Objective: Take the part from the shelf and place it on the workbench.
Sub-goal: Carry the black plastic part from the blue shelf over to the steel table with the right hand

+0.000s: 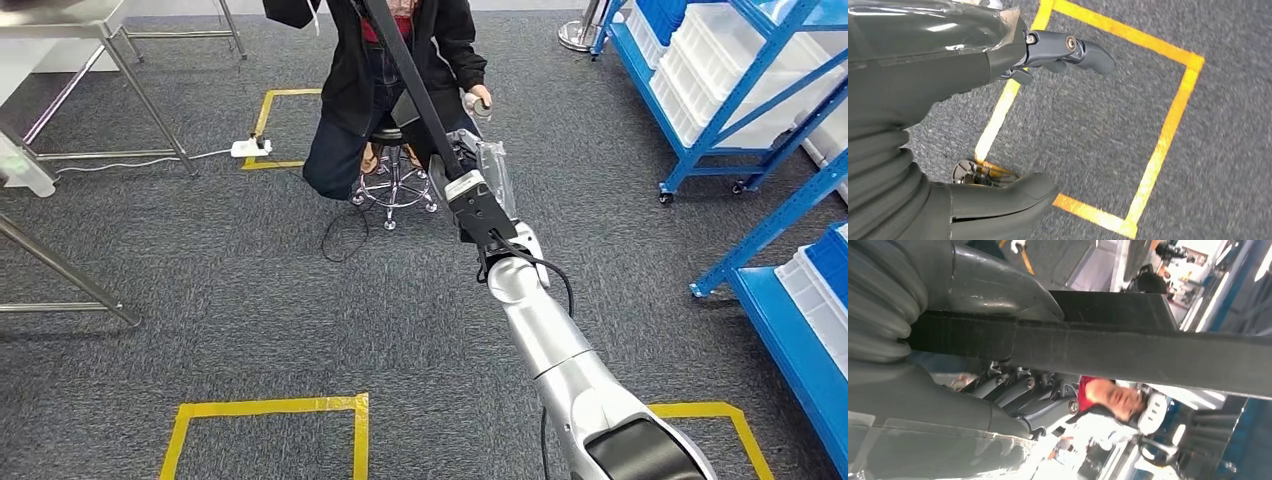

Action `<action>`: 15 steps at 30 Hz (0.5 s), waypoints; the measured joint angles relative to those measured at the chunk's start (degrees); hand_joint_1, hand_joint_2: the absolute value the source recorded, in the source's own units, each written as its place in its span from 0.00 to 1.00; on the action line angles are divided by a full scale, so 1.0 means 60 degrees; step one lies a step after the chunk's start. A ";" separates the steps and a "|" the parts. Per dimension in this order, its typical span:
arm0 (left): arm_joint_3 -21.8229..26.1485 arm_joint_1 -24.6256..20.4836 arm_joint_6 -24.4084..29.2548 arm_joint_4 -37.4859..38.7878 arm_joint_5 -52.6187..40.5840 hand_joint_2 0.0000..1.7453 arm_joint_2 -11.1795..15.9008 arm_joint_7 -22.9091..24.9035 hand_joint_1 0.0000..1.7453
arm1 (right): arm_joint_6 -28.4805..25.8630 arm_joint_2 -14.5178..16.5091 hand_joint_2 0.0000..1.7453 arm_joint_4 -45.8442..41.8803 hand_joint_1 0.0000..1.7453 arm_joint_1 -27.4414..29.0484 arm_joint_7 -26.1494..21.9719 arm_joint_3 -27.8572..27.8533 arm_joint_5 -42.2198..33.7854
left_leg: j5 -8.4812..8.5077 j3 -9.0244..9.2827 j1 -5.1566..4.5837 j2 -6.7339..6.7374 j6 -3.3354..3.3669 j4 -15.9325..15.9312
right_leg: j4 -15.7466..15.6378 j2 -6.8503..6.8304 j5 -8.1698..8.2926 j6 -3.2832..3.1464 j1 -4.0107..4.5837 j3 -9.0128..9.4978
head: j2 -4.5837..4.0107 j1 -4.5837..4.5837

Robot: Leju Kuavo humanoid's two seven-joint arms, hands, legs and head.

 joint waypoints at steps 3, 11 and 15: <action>-0.0001 -0.0016 0.0000 -0.0002 0.0003 1.00 -0.0004 -0.0021 0.00 | 0.0005 -0.0025 1.00 -0.0016 1.00 0.0015 0.0001 -0.0011 -0.0002 | 0.0077 0.0074 0.0049 -0.0244 0.0171 -0.0107 | 0.1174 0.0572 -0.0569 -0.0045 -0.0057 -0.0539 | 0.0000 0.0019; -0.0004 0.0008 -0.0005 0.0005 0.0005 1.00 -0.0020 -0.0036 0.00 | 0.0006 -0.0112 1.00 -0.0020 1.00 0.0162 0.0006 -0.0023 -0.0017 | 0.0023 0.0008 0.0053 -0.1106 0.0076 0.0038 | 0.0401 0.1216 -0.0042 0.0290 -0.0228 -0.0288 | 0.0000 0.0037; -0.0002 0.0055 -0.0006 0.0008 0.0013 1.00 -0.0002 -0.0038 0.00 | 0.0020 -0.0084 1.00 -0.0021 1.00 0.0188 0.0010 -0.0018 -0.0020 | 0.0019 -0.0108 0.0083 -0.1270 -0.0126 0.0058 | 0.0066 0.1122 0.0086 0.0092 -0.0227 -0.0112 | 0.0000 0.0039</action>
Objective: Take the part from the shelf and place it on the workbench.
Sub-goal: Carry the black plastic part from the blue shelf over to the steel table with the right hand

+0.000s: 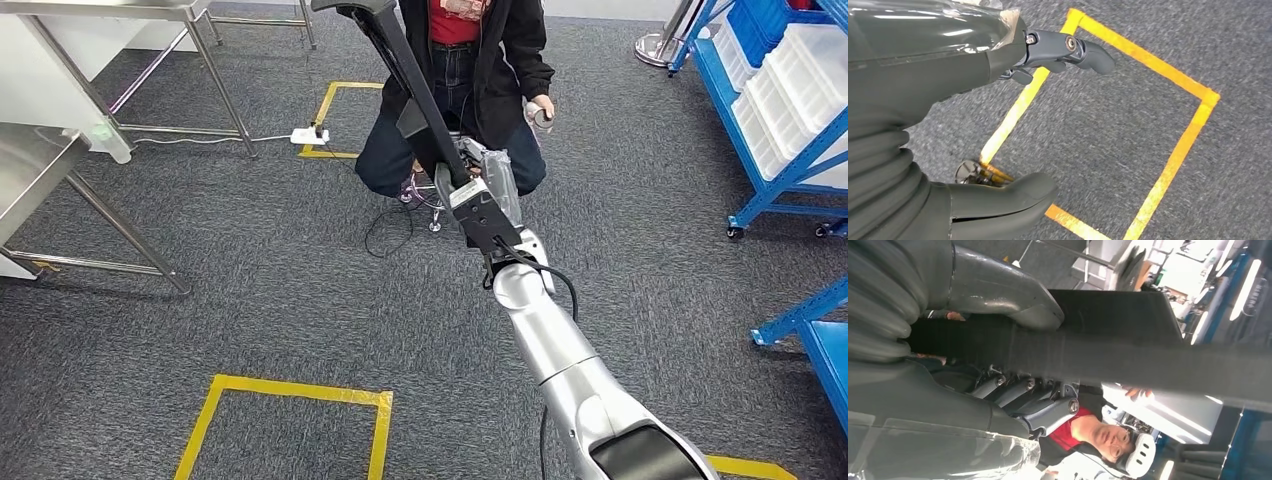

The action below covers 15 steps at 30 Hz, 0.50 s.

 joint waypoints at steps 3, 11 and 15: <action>0.0002 -0.0004 0.0000 0.0009 0.0023 1.00 0.0001 0.0000 0.00 | 0.0014 0.0047 1.00 -0.0004 1.00 -0.0040 -0.0005 -0.0005 0.0005 | -0.0521 -0.0466 0.0005 0.0647 -0.0119 0.0930 | -0.0056 -0.0246 0.0001 -0.0207 -0.0001 0.0082 | 0.0000 -0.0068; 0.0005 0.0009 -0.0017 0.0025 0.0111 1.00 0.0011 -0.0044 0.00 | 0.0106 0.0064 1.00 -0.0003 1.00 -0.0097 -0.0008 -0.0003 -0.0019 | -0.0091 -0.0235 -0.0060 0.1466 -0.0034 0.0471 | -0.0055 -0.0931 -0.0148 -0.0306 0.0200 0.0193 | 0.0000 -0.0080; 0.0005 0.0014 -0.0026 0.0026 0.0150 1.00 0.0042 -0.0088 0.00 | 0.0133 0.0070 1.00 0.0015 1.00 -0.0160 -0.0058 -0.0006 -0.0086 | -0.0044 0.0018 -0.0161 0.1409 0.0130 0.0024 | -0.0049 -0.1182 -0.0234 -0.0158 0.0276 0.0206 | 0.0000 -0.0065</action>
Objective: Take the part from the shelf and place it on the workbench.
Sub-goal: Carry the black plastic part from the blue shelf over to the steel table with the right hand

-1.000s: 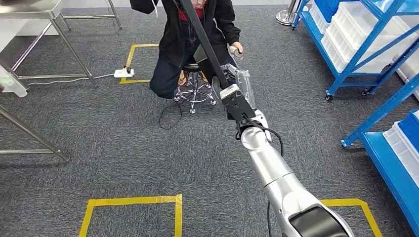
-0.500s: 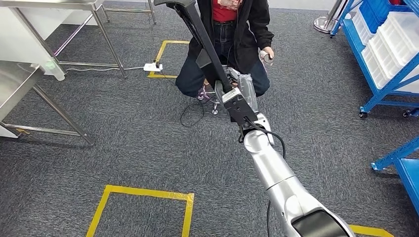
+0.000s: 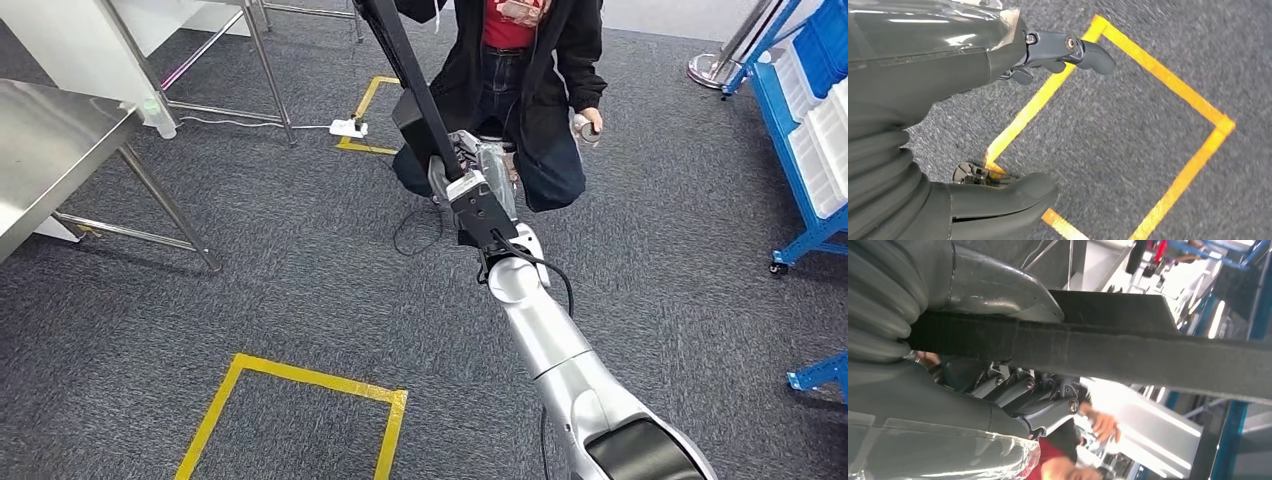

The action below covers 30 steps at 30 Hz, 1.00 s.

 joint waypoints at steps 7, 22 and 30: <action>0.0000 -0.0029 0.0000 0.0000 0.0008 1.00 0.0025 -0.0032 0.00 | 0.0005 -0.0065 1.00 0.0163 1.00 -0.0066 -0.0161 -0.0009 -0.0146 | 0.0099 0.0110 0.0087 -0.0705 0.0210 -0.0153 | 0.2859 0.0829 -0.0997 0.0042 -0.0090 -0.1495 | 0.0000 0.0038; 0.0003 0.0052 0.0029 0.0007 0.0006 1.00 0.0049 -0.0036 0.00 | 0.0005 -0.0013 1.00 0.0380 1.00 -0.0152 -0.0218 0.0001 -0.0160 | -0.1128 -0.1353 0.0172 -0.0435 -0.0320 0.2618 | 0.0119 0.0643 0.0195 -0.0153 -0.0187 -0.0269 | 0.0000 -0.0015; -0.0004 -0.0019 0.0017 0.0004 -0.0025 1.00 0.0059 -0.0013 0.00 | -0.0024 -0.0013 1.00 0.0413 1.00 -0.0175 -0.0272 -0.0006 -0.0158 | -0.0077 -0.0025 -0.0016 -0.0093 -0.0006 0.0073 | 0.0074 0.0065 0.0063 -0.0018 -0.0042 -0.0124 | 0.0000 -0.0003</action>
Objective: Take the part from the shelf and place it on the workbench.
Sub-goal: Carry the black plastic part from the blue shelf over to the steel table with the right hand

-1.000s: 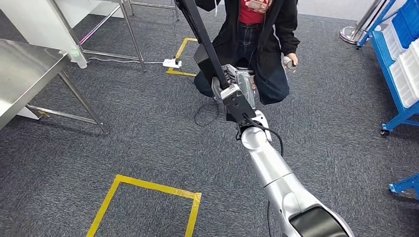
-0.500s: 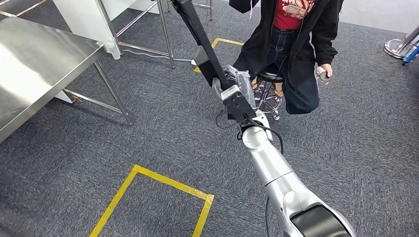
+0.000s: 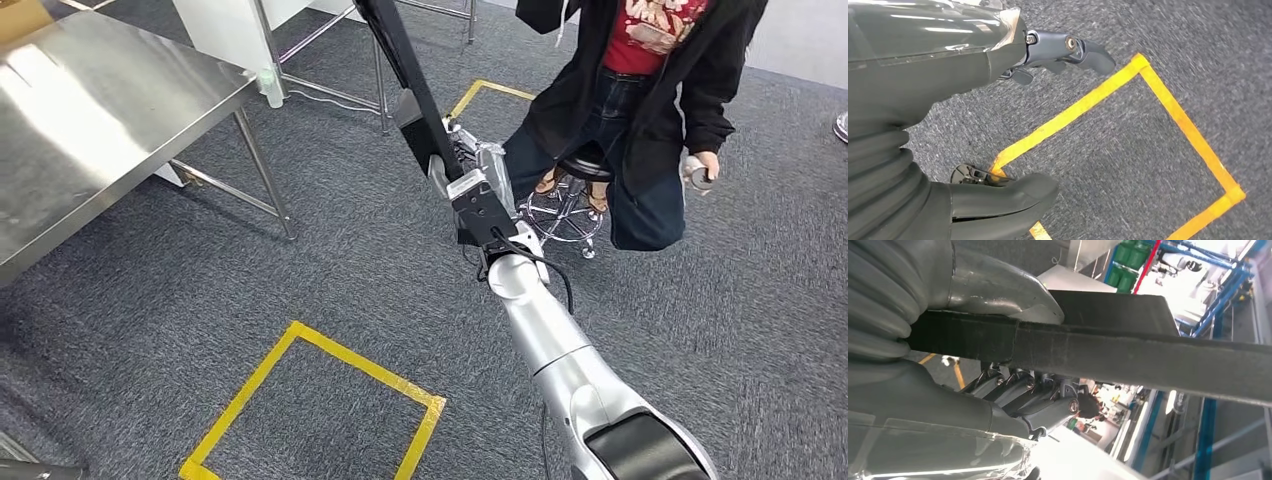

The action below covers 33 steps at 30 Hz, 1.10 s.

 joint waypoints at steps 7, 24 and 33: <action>0.0000 -0.0036 -0.0017 0.0002 0.0013 1.00 -0.0017 0.0014 0.00 | -0.0005 -0.0068 1.00 -0.0023 1.00 0.0106 -0.0003 -0.0017 0.0001 | 0.0116 0.0154 0.0112 -0.0595 0.0232 -0.0199 | 0.2707 0.0755 -0.0979 0.0090 -0.0083 -0.1404 | 0.0000 0.0025; 0.0004 0.0039 0.0012 0.0011 0.0047 1.00 -0.0026 -0.0005 0.00 | -0.0005 -0.0010 1.00 -0.0183 1.00 0.0211 0.0093 -0.0070 0.0056 | -0.0886 -0.1202 0.0220 -0.0303 -0.0352 0.2285 | -0.0004 0.0467 0.0157 -0.0129 -0.0206 -0.0149 | 0.0000 -0.0057; 0.0004 0.0009 0.0012 0.0011 0.0057 1.00 -0.0027 -0.0006 0.00 | 0.0005 -0.0008 1.00 -0.0368 1.00 0.0185 0.0208 -0.0111 0.0168 | 0.0065 0.0123 0.0116 -0.0166 0.0080 -0.0169 | 0.0260 0.0192 -0.0207 0.0153 -0.0065 -0.0086 | 0.0000 -0.0013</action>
